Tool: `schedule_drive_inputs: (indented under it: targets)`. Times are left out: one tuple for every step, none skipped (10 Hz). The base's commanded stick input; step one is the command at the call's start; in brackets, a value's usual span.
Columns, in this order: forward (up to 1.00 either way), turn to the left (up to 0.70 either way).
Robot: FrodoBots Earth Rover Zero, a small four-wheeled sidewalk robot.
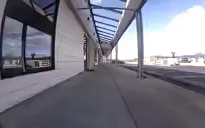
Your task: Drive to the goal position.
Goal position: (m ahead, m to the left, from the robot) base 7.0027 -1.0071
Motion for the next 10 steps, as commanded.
schedule_drive_inputs:
  targets:
    - [0.85, 0.0]
    - [0.85, 0.0]
    - [0.85, 0.0]
    - [0.85, 0.0]
    - [0.85, 0.0]
    - [0.85, 0.0]
    - [0.85, 0.0]
    - [0.85, 0.0]
    - [0.85, 0.0]
    - [0.85, 0.0]
